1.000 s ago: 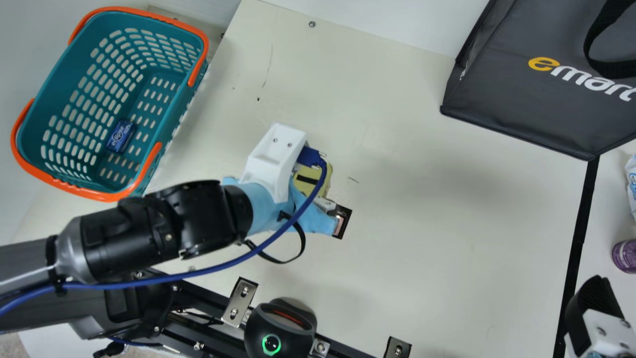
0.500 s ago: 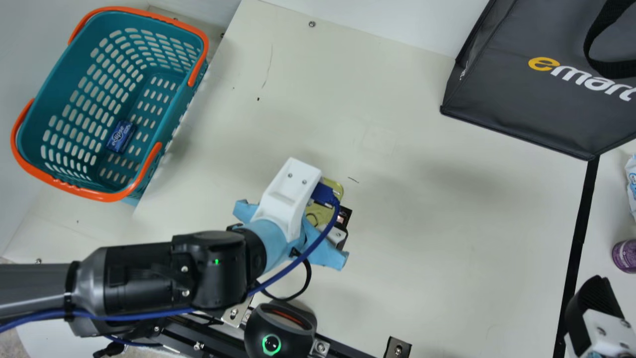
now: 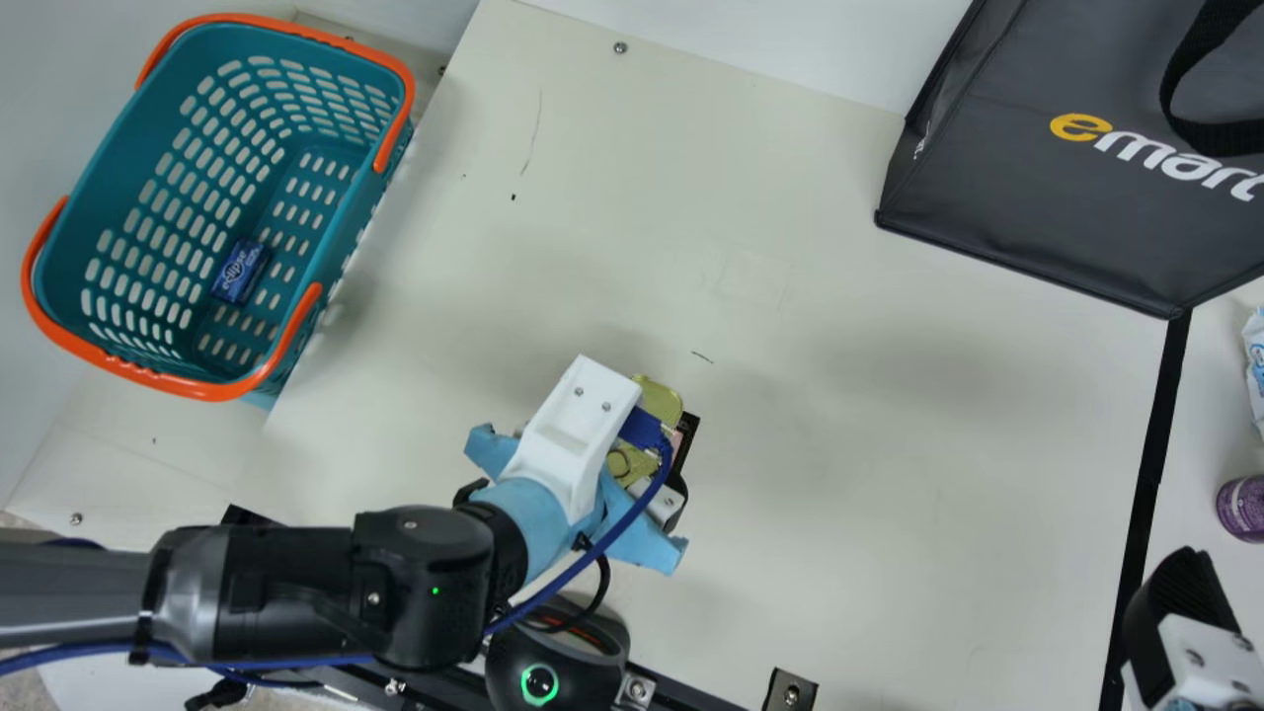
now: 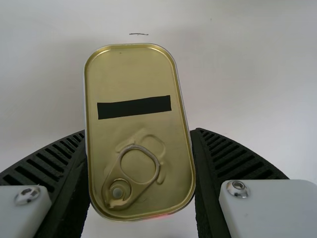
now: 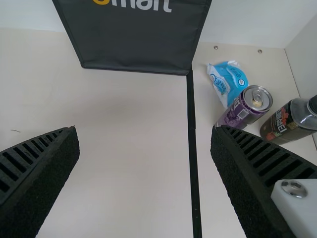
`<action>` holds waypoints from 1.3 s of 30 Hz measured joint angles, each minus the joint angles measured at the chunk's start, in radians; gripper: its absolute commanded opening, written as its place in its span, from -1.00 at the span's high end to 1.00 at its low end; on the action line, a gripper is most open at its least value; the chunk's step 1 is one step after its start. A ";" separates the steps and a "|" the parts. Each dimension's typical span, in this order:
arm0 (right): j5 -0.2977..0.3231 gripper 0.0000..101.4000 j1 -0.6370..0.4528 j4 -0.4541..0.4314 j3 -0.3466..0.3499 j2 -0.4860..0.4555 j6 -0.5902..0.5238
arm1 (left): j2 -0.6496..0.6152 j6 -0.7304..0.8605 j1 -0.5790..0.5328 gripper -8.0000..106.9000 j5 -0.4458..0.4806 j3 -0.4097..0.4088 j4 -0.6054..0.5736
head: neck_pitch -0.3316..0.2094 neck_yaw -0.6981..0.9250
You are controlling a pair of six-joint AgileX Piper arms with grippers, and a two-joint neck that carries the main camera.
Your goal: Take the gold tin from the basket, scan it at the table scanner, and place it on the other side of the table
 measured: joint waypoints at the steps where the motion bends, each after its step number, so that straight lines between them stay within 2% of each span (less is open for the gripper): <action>1: 0.000 -0.87 0.000 0.000 0.000 0.000 0.000 | 0.001 -0.007 -0.004 1.00 -0.001 0.002 0.002 | 0.000 0.000; 16: 0.000 -0.87 0.000 0.000 0.000 0.000 0.000 | 0.019 -0.095 -0.057 1.00 -0.010 0.022 0.071 | -0.002 0.002; 39: 0.001 -0.87 0.000 0.000 0.000 0.000 0.000 | 0.117 -0.046 0.083 1.00 -0.176 0.067 0.080 | 0.000 0.002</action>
